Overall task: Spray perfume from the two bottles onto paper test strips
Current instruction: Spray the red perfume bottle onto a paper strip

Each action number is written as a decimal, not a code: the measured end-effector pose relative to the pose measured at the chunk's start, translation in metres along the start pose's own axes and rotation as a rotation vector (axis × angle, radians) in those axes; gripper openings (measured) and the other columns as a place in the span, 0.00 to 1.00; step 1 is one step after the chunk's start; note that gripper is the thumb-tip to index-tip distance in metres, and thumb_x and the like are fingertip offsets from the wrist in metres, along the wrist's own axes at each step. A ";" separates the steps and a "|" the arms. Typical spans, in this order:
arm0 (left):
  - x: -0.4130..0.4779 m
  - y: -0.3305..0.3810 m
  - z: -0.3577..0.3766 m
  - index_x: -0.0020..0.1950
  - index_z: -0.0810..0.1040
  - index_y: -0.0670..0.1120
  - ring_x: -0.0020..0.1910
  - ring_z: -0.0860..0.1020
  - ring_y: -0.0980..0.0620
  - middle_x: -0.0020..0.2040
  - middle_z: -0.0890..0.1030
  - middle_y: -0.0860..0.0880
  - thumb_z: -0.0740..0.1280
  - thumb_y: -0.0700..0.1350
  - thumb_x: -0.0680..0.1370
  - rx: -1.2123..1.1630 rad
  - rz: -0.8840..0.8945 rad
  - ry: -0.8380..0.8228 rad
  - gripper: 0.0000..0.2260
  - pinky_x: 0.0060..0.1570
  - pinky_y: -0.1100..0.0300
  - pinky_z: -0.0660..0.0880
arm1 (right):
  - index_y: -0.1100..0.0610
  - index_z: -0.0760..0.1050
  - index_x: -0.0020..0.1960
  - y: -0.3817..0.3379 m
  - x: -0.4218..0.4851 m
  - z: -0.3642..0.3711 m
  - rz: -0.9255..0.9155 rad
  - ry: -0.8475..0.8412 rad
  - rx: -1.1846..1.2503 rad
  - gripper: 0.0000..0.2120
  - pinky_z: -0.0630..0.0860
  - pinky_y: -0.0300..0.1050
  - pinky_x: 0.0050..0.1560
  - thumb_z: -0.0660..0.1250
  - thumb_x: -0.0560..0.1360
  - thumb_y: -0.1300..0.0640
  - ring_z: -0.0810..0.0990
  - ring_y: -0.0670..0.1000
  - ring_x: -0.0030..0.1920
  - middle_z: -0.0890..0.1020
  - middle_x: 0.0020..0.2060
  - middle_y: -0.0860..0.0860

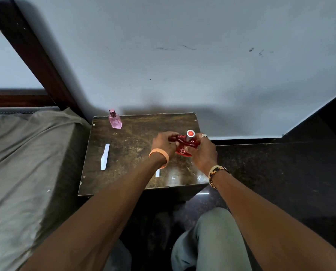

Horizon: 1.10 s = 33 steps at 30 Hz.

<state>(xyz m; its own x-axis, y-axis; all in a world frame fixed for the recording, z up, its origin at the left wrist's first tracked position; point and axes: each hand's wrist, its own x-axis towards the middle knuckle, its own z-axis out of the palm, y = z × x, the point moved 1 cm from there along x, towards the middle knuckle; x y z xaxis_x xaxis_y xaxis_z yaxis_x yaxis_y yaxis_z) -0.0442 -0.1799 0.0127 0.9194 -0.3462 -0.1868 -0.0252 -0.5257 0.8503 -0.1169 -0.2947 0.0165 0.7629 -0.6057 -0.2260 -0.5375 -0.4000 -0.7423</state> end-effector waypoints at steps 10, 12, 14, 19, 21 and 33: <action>-0.020 -0.020 0.024 0.56 0.82 0.47 0.51 0.80 0.54 0.52 0.84 0.49 0.70 0.35 0.73 0.007 -0.044 -0.062 0.14 0.54 0.63 0.74 | 0.51 0.75 0.61 0.030 -0.017 0.000 0.068 -0.046 -0.083 0.19 0.76 0.51 0.59 0.75 0.73 0.57 0.80 0.55 0.59 0.82 0.58 0.52; -0.018 -0.023 0.024 0.55 0.83 0.48 0.51 0.81 0.53 0.52 0.84 0.50 0.70 0.36 0.73 0.014 -0.046 -0.060 0.14 0.55 0.61 0.75 | 0.51 0.75 0.60 0.031 -0.016 0.001 0.066 -0.044 -0.083 0.18 0.77 0.52 0.59 0.76 0.73 0.57 0.81 0.54 0.58 0.82 0.57 0.52; -0.017 -0.026 0.023 0.55 0.83 0.49 0.51 0.81 0.54 0.51 0.84 0.50 0.71 0.36 0.72 0.011 -0.059 -0.053 0.14 0.55 0.61 0.75 | 0.51 0.75 0.60 0.032 -0.016 0.003 0.048 -0.035 -0.082 0.18 0.78 0.52 0.59 0.75 0.73 0.58 0.81 0.54 0.57 0.82 0.56 0.51; -0.016 -0.029 0.018 0.56 0.82 0.50 0.52 0.80 0.53 0.52 0.84 0.51 0.72 0.37 0.71 -0.038 -0.045 -0.099 0.15 0.58 0.52 0.77 | 0.51 0.76 0.60 0.031 -0.017 0.003 0.036 -0.037 -0.085 0.19 0.78 0.53 0.60 0.76 0.72 0.58 0.81 0.53 0.56 0.83 0.56 0.52; -0.018 -0.024 0.016 0.60 0.80 0.49 0.55 0.79 0.53 0.56 0.82 0.51 0.72 0.39 0.72 -0.041 -0.008 -0.088 0.17 0.60 0.51 0.76 | 0.52 0.77 0.60 0.030 -0.017 0.002 0.023 -0.036 -0.101 0.21 0.78 0.51 0.59 0.78 0.70 0.57 0.81 0.52 0.56 0.83 0.55 0.51; -0.023 0.013 0.018 0.62 0.79 0.51 0.55 0.79 0.54 0.58 0.82 0.52 0.73 0.42 0.72 0.168 0.267 -0.167 0.18 0.59 0.54 0.76 | 0.51 0.82 0.56 0.020 -0.018 0.001 -0.052 -0.038 -0.194 0.12 0.81 0.51 0.52 0.75 0.73 0.56 0.83 0.53 0.50 0.85 0.48 0.51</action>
<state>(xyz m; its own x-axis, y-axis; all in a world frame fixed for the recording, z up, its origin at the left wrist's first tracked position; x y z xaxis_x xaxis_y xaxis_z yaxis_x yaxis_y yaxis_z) -0.0724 -0.1924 0.0190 0.7952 -0.6035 -0.0590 -0.3327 -0.5156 0.7896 -0.1410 -0.2917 0.0050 0.8026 -0.5558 -0.2167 -0.5532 -0.5575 -0.6191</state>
